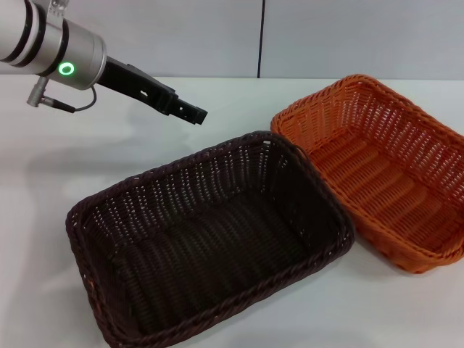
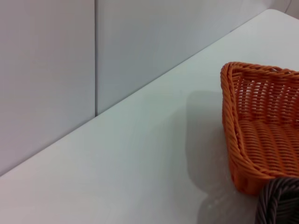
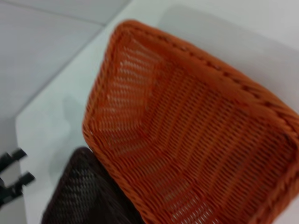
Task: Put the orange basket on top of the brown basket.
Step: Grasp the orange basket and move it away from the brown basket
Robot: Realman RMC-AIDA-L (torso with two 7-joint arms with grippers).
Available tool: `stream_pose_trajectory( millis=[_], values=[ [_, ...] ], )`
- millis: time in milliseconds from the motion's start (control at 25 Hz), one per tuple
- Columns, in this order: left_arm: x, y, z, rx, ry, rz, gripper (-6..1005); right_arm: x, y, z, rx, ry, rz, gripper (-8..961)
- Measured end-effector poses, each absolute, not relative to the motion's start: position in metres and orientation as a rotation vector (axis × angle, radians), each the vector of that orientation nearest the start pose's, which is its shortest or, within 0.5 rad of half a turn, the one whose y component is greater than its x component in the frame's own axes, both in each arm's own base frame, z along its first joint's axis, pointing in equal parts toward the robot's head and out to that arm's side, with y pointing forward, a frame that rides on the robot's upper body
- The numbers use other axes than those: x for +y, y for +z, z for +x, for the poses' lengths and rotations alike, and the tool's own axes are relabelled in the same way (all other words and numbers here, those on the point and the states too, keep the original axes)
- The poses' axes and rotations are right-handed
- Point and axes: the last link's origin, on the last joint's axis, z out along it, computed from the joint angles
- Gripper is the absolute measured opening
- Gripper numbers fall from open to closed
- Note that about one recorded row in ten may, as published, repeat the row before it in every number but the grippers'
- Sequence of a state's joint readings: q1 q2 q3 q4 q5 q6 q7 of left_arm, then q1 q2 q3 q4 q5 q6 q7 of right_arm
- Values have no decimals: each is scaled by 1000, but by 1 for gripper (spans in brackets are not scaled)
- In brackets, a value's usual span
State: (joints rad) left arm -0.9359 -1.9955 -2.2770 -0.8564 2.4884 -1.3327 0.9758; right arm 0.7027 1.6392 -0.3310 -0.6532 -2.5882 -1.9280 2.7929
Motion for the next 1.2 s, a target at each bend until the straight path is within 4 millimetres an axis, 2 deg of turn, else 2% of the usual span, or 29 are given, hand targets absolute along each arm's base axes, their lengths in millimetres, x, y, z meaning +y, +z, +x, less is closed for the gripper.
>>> stream_pose_trajectory(
  millis=[160,320,360,760,840,960,1200],
  values=[
    [455,39,-157,-793,5,-2582,859,338,185,302,2339,140,-1898,792],
    [456,38,-157,-792,5,-2582,859,336,175,304,2359,110,-1903,791],
    [456,37,-158,-792,6,-2582,859,337,167,305,2367,109,-1900,791],
    [456,36,-160,-787,5,-2579,860,351,141,317,2332,173,-1834,791],
    [456,35,-161,-790,5,-2579,860,353,139,318,2329,183,-1833,791],
    [456,34,-163,-797,7,-2576,860,358,124,317,2318,207,-1851,791],
    [457,32,-165,-802,8,-2570,860,360,113,313,2305,213,-1873,791]
  ],
)
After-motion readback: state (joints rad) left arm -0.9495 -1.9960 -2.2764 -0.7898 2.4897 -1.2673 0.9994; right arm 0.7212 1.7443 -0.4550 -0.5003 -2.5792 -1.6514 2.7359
